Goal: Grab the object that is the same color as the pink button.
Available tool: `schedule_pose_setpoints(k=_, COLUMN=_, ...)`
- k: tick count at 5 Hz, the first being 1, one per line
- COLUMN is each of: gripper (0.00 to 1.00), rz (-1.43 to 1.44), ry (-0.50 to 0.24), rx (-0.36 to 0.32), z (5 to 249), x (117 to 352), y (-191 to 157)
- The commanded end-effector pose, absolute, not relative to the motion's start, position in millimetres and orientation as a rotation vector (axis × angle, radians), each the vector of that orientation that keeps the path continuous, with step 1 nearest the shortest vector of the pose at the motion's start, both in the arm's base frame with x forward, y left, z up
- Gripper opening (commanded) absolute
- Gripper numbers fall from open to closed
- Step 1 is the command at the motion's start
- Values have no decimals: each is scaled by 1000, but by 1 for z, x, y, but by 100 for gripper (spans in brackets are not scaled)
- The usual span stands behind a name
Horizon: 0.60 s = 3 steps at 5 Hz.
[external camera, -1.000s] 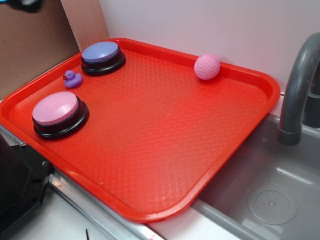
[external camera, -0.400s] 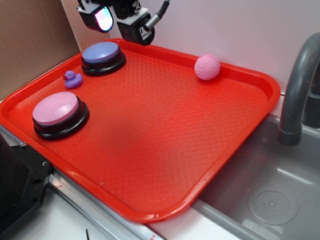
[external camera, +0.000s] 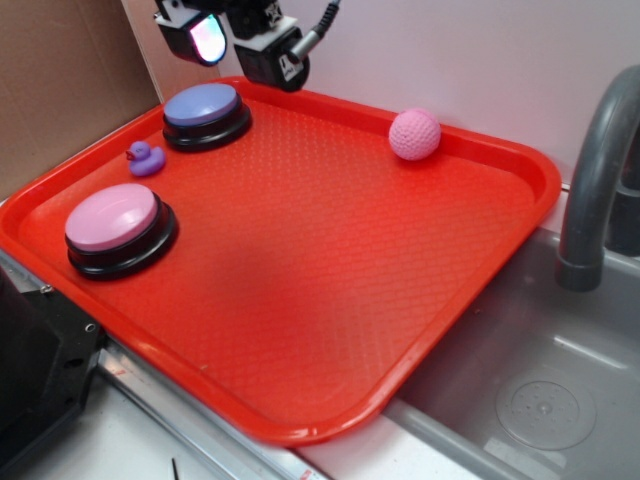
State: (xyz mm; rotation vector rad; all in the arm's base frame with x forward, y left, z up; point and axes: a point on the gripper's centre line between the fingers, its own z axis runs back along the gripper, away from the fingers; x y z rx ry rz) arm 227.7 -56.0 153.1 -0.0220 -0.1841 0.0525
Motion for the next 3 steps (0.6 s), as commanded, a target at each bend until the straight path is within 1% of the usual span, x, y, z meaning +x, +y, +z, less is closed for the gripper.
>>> schedule_pose_setpoints(k=1, gripper=100, rz=96, ry=-229, rx=-16, z=105, x=255, y=-43)
schedule_pose_setpoints(k=2, gripper=100, rz=108, ry=-227, rx=-9, z=90, x=273, y=-50)
schedule_pose_setpoints(k=3, gripper=100, rz=51, ry=-222, rx=-59, z=82, x=293, y=-61)
